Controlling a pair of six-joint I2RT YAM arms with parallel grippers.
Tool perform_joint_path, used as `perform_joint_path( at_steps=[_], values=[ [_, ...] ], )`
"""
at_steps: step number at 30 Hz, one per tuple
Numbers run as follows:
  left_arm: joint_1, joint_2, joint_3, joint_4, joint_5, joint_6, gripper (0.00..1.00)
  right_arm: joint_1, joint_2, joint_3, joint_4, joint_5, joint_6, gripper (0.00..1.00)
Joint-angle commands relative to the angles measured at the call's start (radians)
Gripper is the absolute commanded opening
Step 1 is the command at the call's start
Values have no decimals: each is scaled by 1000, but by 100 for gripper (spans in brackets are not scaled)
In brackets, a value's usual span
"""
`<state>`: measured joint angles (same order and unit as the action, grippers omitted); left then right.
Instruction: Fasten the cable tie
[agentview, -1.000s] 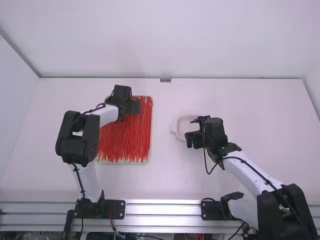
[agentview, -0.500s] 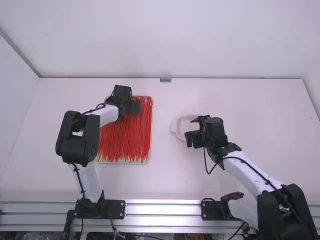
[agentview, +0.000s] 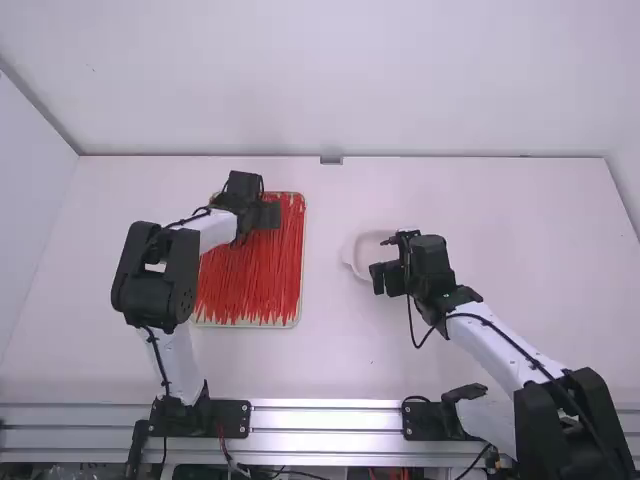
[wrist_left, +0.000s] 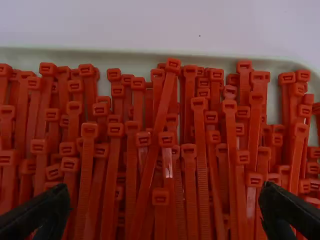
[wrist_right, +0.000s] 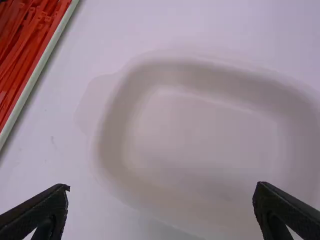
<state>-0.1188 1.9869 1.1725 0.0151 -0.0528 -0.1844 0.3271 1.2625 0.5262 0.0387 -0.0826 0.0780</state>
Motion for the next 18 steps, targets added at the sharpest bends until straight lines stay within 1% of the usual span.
perform_joint_path(
  at_steps=[1,18],
  values=[
    [-1,14,16,4,10,-9,99,1,6,30,-1,1,5,98],
    [0,14,11,53,11,-5,99,1,6,30,-1,1,4,98]
  ],
)
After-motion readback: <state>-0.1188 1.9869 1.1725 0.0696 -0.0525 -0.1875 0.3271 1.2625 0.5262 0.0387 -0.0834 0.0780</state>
